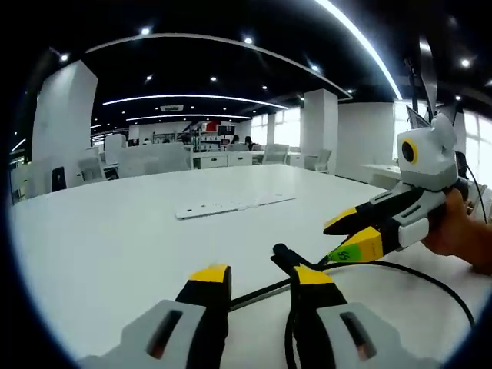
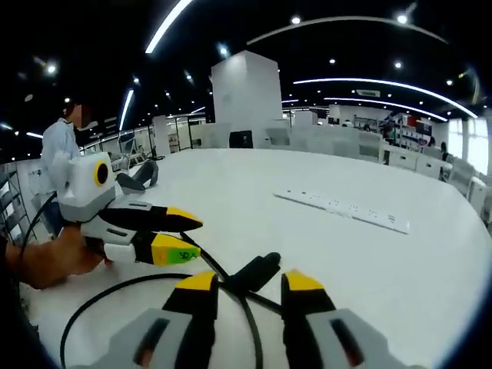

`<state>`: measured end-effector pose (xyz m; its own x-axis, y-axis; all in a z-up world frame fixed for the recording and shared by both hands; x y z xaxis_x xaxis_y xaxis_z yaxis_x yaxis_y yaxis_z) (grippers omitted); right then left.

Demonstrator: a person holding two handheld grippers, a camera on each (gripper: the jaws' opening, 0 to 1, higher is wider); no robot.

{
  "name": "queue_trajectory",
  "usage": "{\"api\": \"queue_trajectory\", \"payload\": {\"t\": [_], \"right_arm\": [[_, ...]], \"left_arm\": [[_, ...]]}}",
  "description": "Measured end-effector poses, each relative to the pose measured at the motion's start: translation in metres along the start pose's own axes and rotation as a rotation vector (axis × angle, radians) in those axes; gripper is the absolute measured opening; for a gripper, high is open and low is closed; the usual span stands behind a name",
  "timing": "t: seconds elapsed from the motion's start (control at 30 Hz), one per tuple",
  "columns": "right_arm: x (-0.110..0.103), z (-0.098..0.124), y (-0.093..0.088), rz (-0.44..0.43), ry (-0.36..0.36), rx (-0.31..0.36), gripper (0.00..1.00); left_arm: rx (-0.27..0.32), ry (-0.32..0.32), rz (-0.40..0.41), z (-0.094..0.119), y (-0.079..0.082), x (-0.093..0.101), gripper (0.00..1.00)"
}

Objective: Find the charging cable on the desk, coil it up and secure with Velcro.

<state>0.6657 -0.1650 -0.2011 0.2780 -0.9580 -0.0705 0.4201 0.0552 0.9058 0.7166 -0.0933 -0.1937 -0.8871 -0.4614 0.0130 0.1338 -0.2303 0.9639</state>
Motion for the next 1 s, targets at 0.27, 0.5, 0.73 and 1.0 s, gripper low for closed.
{"api": "queue_trajectory", "payload": {"t": [0.27, 0.5, 0.73, 1.0], "right_arm": [[-0.011, 0.013, -0.016, -0.065, -0.036, 0.035, 0.34], [0.012, 0.032, -0.017, -0.067, -0.144, 0.1, 0.33], [0.016, 0.046, -0.024, -0.028, -0.22, 0.12, 0.35], [-0.003, 0.077, -0.027, -0.031, -0.264, 0.182, 0.34]], "left_arm": [[-0.006, 0.038, -0.011, 0.014, -0.005, 0.002, 0.31], [0.003, 0.082, -0.013, 0.02, -0.006, 0.002, 0.31], [0.102, 0.198, -0.061, 0.036, 0.003, 0.002, 0.27], [0.122, 0.251, -0.015, 0.071, -0.007, 0.004, 0.27]]}}
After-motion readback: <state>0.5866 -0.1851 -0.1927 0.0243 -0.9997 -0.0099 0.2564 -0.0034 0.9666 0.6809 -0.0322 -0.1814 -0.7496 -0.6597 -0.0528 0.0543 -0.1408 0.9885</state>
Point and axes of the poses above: the point that each gripper's makers call its tool centre point, and the gripper's own axes: z roughly backward along the fingers, x roughly to its right, y roughly out of its top, the point moved 1 cm from there along z, roughly backward along the fingers, and after that the axes turned 1 degree about -z, right-handed, at the moved point
